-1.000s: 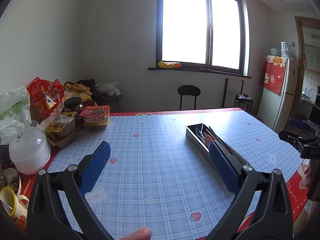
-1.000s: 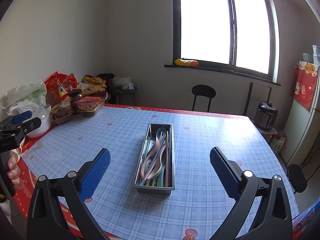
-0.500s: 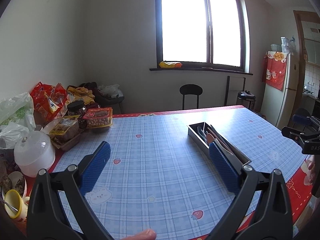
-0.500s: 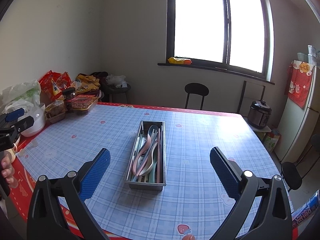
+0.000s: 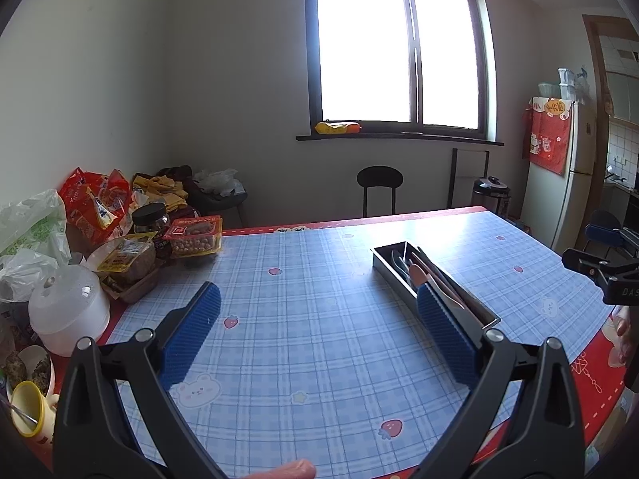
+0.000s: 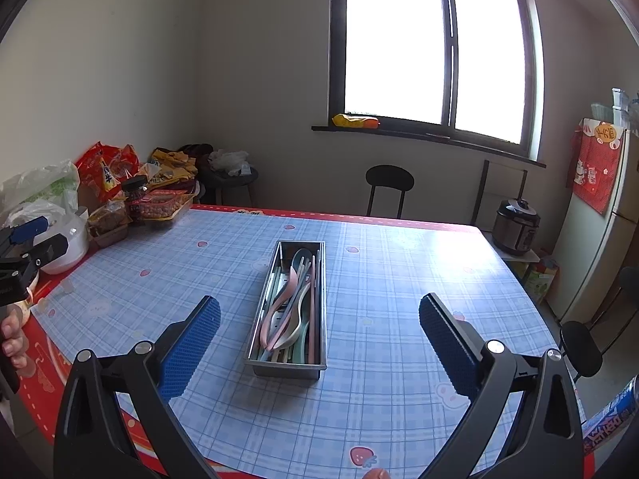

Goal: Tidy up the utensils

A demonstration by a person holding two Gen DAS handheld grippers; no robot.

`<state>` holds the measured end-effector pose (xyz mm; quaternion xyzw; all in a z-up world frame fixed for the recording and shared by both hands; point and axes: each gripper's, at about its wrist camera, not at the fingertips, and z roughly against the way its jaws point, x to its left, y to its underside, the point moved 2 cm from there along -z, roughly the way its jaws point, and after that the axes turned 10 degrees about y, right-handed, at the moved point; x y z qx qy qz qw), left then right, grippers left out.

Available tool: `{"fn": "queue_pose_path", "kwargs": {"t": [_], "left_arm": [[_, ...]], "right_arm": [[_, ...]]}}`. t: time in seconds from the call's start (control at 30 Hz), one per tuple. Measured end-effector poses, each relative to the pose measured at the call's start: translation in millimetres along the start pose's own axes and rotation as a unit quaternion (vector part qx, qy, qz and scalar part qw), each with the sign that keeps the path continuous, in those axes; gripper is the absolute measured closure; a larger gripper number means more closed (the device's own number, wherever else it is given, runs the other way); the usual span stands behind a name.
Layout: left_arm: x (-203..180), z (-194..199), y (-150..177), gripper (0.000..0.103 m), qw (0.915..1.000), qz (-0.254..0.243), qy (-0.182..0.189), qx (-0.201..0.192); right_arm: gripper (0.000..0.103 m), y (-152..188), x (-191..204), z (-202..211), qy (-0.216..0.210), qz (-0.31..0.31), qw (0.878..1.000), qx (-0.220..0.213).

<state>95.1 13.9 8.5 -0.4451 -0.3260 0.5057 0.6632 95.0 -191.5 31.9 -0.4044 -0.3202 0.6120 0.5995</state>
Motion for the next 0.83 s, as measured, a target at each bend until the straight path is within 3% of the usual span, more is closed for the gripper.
{"fn": "queue_pose_path", "kwargs": {"t": [0.83], "left_arm": [[0.8,-4.2,0.5,0.006,1.0,0.004,0.001,0.006]], "right_arm": [[0.005,1.4,-3.0,-0.9,0.003,-0.001,1.0,0.004]]}}
